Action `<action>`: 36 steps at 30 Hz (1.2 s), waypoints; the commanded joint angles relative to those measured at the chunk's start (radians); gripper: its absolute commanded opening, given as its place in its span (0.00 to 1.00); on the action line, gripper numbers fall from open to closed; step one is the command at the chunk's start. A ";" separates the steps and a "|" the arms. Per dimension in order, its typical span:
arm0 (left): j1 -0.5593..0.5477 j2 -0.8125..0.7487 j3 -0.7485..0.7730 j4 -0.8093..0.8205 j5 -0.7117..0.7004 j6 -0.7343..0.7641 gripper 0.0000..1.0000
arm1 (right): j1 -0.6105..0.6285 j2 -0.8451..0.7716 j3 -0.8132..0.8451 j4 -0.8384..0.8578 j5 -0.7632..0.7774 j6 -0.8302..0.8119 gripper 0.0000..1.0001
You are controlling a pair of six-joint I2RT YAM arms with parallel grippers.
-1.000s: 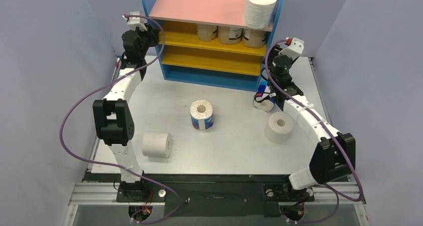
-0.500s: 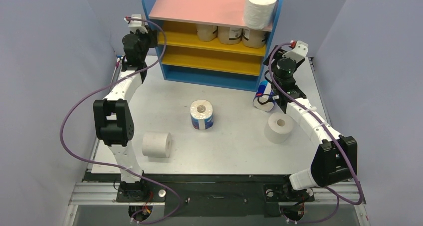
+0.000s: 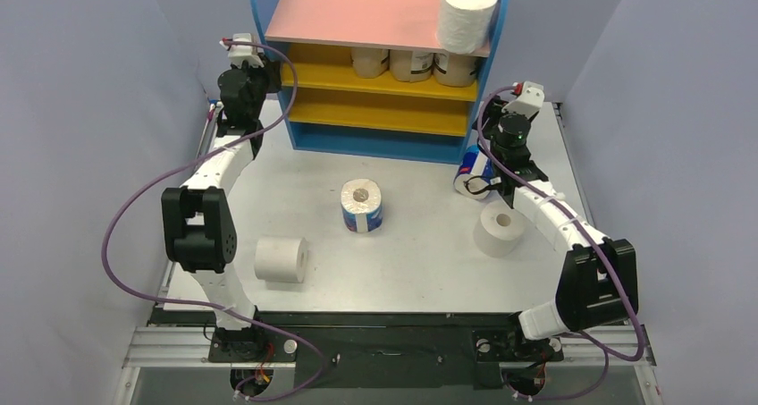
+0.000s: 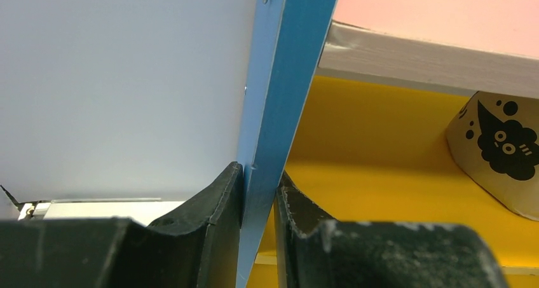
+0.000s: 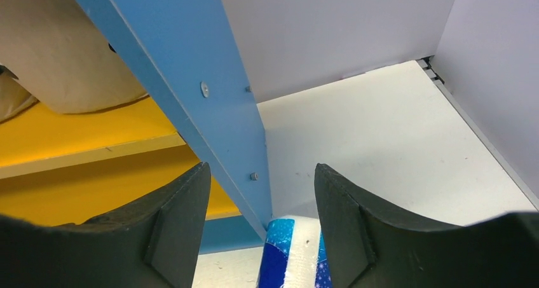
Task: Place and organize the paper towels onto the shelf
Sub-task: Move the shelf to the center of the board.
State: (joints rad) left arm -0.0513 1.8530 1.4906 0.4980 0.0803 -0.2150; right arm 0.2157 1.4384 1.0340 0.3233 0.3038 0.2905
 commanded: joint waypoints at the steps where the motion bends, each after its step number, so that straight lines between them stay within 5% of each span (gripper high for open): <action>1: -0.048 -0.081 -0.025 0.008 0.091 -0.082 0.00 | 0.002 0.047 0.030 0.052 -0.036 -0.057 0.56; 22: -0.046 -0.105 -0.045 -0.011 0.086 -0.059 0.00 | 0.031 0.273 0.100 0.235 -0.031 -0.101 0.51; 32: -0.043 -0.112 -0.043 -0.014 0.086 -0.057 0.00 | 0.041 0.306 0.102 0.270 0.067 -0.117 0.07; 36: -0.044 -0.121 -0.050 -0.015 0.086 -0.062 0.00 | 0.053 0.307 0.095 0.272 0.097 -0.123 0.00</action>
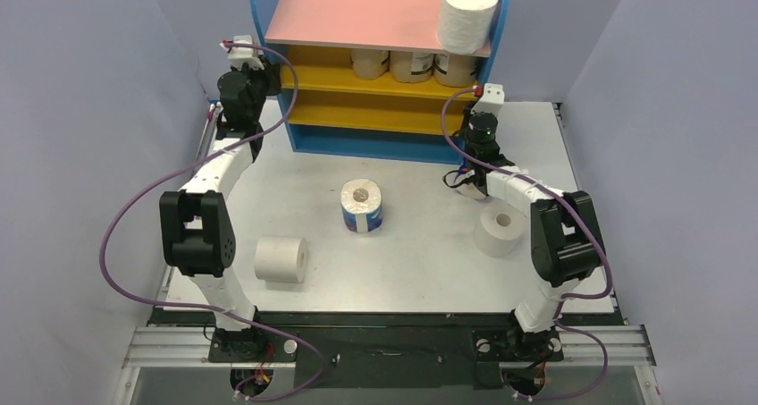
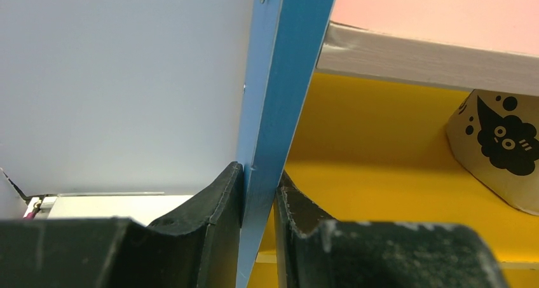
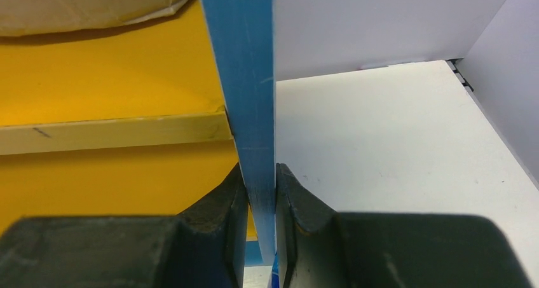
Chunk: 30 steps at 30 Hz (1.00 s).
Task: Place and organize the paper towels onto the shelf
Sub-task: Move the shelf to the center of the board.
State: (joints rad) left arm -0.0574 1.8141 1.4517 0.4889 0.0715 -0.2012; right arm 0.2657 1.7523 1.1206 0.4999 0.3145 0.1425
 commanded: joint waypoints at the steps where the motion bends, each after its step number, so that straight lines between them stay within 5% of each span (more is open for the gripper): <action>1: -0.037 -0.084 -0.014 -0.004 0.094 -0.079 0.00 | 0.005 -0.008 0.005 0.094 0.092 0.026 0.00; 30: -0.047 -0.349 -0.258 -0.048 -0.016 -0.154 0.00 | 0.166 -0.294 -0.219 0.006 0.279 0.031 0.00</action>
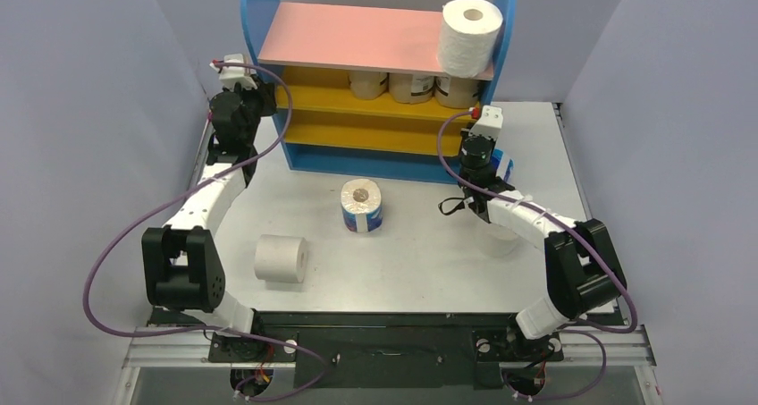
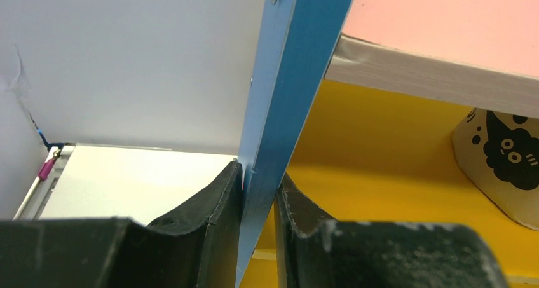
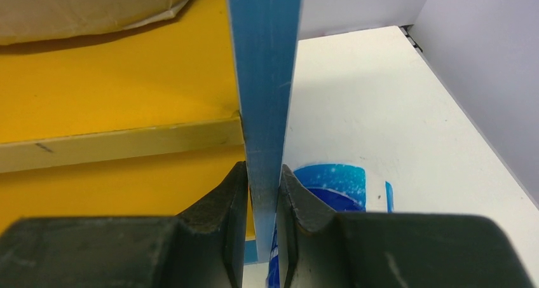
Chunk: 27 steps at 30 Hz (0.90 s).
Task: Place and organize the paper towels onto the shelf
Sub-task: Move the shelf to the center of the board.
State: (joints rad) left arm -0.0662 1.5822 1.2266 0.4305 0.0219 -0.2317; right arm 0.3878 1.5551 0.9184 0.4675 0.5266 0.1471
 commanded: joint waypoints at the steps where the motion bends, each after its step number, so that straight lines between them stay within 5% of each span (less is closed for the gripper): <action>1: -0.038 -0.123 -0.048 0.007 0.028 -0.125 0.00 | 0.049 -0.110 -0.026 0.031 0.071 0.027 0.00; 27: -0.069 -0.336 -0.200 -0.076 -0.083 -0.123 0.01 | 0.195 -0.299 -0.070 -0.166 0.160 0.060 0.00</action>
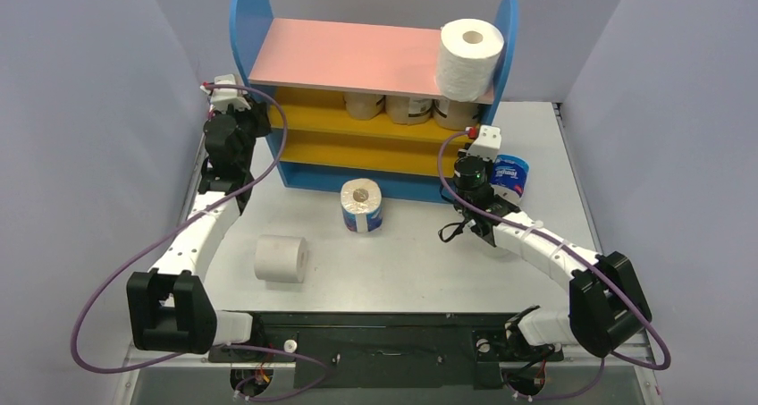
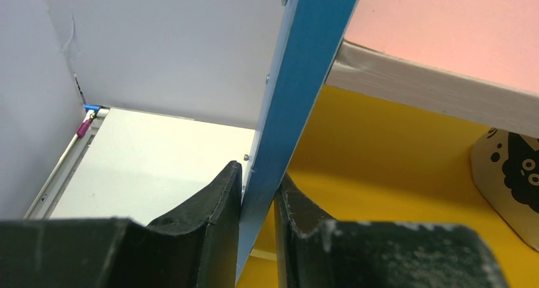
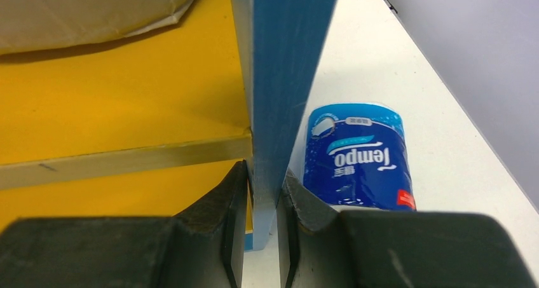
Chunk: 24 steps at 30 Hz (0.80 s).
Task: Place and organize the paper towels onto the shelf
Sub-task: Move the shelf to the center of the board.
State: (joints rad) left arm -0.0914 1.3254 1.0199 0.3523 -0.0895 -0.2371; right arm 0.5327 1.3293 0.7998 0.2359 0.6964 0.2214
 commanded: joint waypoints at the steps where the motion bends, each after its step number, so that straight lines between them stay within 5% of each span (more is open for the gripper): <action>1: -0.043 -0.087 0.007 -0.005 0.013 -0.117 0.08 | 0.050 -0.078 0.057 0.055 -0.015 -0.008 0.00; 2: -0.043 -0.098 0.007 -0.007 -0.002 -0.117 0.15 | 0.050 -0.087 0.060 0.035 -0.021 -0.006 0.06; 6: -0.043 -0.137 0.017 -0.032 -0.032 -0.128 0.72 | 0.053 -0.127 0.073 -0.025 -0.047 0.008 0.37; 10: -0.044 -0.177 0.047 -0.128 -0.072 -0.135 0.99 | 0.061 -0.180 0.081 -0.098 -0.036 0.031 0.54; 17: -0.068 -0.309 0.122 -0.341 -0.223 -0.195 0.96 | 0.071 -0.311 0.099 -0.359 0.004 0.181 0.61; 24: -0.265 -0.387 0.115 -0.299 -0.023 -0.232 0.96 | 0.084 -0.503 -0.073 -0.466 -0.147 0.401 0.59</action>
State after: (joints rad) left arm -0.2306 0.9558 1.0843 0.0246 -0.2379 -0.4435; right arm 0.6025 0.9237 0.8314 -0.1478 0.6487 0.4709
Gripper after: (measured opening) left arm 0.966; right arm 0.597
